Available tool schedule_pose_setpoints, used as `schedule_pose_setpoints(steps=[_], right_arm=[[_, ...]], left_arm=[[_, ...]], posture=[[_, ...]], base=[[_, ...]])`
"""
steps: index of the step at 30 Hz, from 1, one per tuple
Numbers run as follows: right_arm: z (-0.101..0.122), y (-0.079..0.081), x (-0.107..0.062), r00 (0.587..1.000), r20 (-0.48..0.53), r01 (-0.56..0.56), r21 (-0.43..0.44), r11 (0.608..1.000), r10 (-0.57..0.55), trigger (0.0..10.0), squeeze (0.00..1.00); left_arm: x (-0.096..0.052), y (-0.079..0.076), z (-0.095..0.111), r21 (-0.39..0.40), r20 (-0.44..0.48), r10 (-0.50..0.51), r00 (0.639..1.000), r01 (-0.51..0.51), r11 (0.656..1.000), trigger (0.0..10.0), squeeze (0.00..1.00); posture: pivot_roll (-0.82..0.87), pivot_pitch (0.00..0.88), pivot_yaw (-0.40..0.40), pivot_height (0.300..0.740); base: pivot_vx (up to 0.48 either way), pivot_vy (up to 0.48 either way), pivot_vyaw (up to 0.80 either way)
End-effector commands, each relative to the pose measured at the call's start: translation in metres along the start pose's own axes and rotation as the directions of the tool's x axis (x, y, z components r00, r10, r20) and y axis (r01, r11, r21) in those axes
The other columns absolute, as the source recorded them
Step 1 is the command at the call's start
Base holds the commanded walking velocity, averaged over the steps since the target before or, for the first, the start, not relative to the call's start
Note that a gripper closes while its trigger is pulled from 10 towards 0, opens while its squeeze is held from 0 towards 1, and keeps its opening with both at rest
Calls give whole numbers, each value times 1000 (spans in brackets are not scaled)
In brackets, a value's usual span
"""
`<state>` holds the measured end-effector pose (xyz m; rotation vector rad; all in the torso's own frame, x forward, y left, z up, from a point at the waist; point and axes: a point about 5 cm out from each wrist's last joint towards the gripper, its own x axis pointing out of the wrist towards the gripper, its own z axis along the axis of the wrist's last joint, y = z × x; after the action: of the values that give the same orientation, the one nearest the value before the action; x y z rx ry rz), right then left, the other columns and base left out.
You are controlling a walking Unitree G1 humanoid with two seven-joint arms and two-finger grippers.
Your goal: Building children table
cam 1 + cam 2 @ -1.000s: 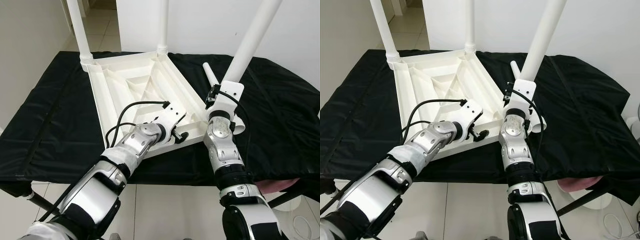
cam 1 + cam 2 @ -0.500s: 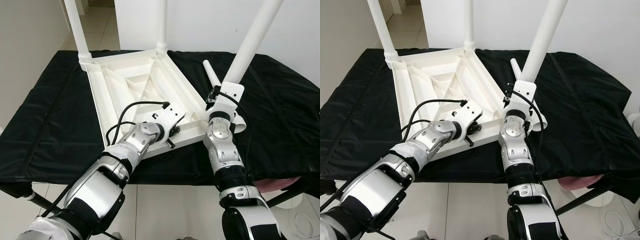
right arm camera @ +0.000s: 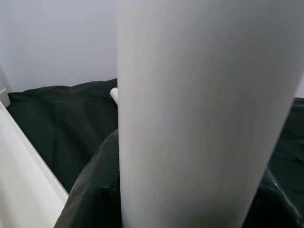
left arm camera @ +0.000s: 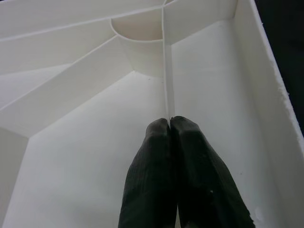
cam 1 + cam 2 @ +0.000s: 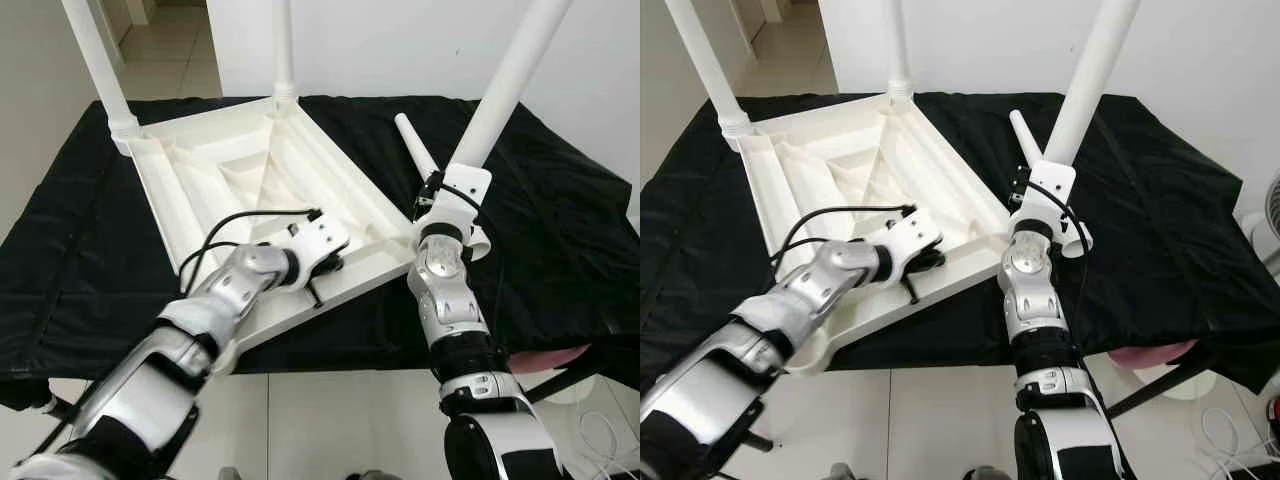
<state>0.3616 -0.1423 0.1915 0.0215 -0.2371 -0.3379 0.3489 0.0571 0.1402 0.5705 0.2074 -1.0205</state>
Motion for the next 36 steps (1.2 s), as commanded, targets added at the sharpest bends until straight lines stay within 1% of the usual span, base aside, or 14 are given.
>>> schedule_pose_setpoints(steps=[1,5,12,13,14,15,16,22,23,26,27,28,29,36], right_arm=[[1,1,0,1000,0,0,-5,1000,0,10000,0],[2,4,1,1000,0,-15,-4,1000,15,10000,0],[2,5,1,1000,0,-24,-5,1000,24,10000,0],[2,5,1,1000,0,-28,-6,1000,28,10000,0],[2,5,1,999,-2,-32,-6,999,32,10000,0],[2,5,1,999,-2,-32,-6,999,32,10000,0],[2,6,1,999,-4,-38,-5,999,38,10000,0],[2,12,-1,996,-7,-86,4,996,86,10000,0],[3,14,-2,992,3,-130,9,991,130,10000,0],[3,14,-2,988,9,-156,10,988,156,10000,0],[3,13,-2,986,7,-164,13,986,164,10000,0],[3,13,-2,986,7,-164,13,986,164,10000,0],[2,12,-2,986,5,-169,10,986,169,10000,0],[3,5,-5,971,20,-238,-7,971,238,10000,0]], left_arm=[[-2,-5,-15,11,-68,-26,997,27,1000,0,0],[-25,-18,-21,95,-14,-173,985,174,980,0,0],[-45,-23,-29,193,-53,-241,969,247,950,0,0],[-47,-23,-31,206,-61,-249,967,256,944,2118,0],[-47,-23,-31,218,-65,-247,967,255,942,6275,0],[-47,-23,-31,218,-65,-247,967,255,942,6275,0],[-45,-22,-29,217,-60,-239,969,246,945,10000,0],[-37,-23,-16,156,-12,-206,978,206,966,10000,0],[-35,-16,-3,126,39,-168,985,161,979,10000,1000],[-34,-11,5,134,61,-136,989,127,983,10000,1000],[-34,-9,11,130,83,-121,989,110,985,10000,584],[-34,-9,11,130,83,-121,989,110,985,10000,584],[-35,-8,17,135,108,-117,987,102,986,10000,0],[-43,-9,51,40,276,-72,958,64,997,10000,0]], posture=[[-46,37,23,740],[-46,37,17,740],[-45,33,14,740],[-44,31,14,740],[-45,29,14,740],[-45,29,14,740],[-47,26,13,740],[-54,18,7,740],[-57,9,4,740],[-58,7,3,740],[-59,1,0,740],[-59,1,0,740],[-59,0,-2,740],[-51,0,-10,740]], base=[[0,0,0],[0,0,0],[0,0,0],[0,0,0],[0,0,0],[0,0,0],[0,0,0],[0,0,0],[0,0,0],[0,0,0],[0,0,0],[0,0,0],[0,0,0],[0,0,0]])
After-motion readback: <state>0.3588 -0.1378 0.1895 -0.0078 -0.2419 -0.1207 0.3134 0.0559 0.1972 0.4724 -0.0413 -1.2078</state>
